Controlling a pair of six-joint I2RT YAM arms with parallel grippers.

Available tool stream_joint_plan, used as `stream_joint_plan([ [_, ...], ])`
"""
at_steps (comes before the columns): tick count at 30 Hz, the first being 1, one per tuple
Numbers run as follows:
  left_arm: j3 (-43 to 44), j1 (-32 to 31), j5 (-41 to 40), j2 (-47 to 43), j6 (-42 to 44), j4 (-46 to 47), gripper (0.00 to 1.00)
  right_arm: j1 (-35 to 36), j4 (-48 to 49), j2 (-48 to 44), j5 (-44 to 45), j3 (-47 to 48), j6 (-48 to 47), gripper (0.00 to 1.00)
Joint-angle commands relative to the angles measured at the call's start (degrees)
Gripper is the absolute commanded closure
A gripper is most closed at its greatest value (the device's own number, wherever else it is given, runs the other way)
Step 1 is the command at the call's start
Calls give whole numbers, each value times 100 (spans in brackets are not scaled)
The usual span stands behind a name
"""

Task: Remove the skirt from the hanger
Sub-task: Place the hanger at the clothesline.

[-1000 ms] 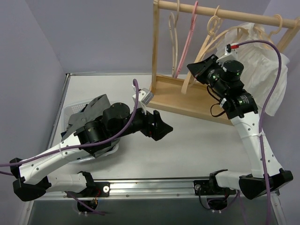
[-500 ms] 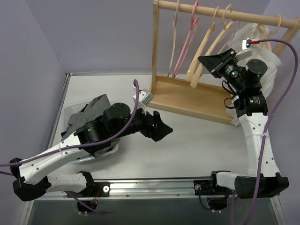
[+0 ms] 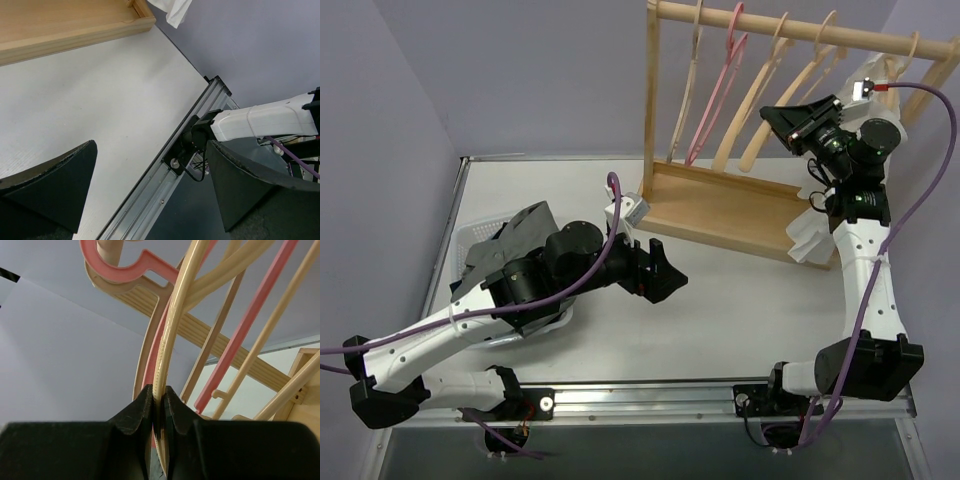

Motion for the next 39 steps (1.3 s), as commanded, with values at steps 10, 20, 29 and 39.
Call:
stream_joint_plan([
  [10,351,-24,-213,-244,107,-282,0,1099,-522,720,750,854,-846,100],
  [20,474,-77,-160,-114,239,-335,0,1733,-768,1485,1077,1567,-1137,100],
  [29,562,-85,-81,80,309,-361,0,1759,-2269,845,1718,1804,-2305,34],
  [39,580,-497,-72,274,703,-98,2,1759,-4134,-333,2693,2067,-3351,29],
])
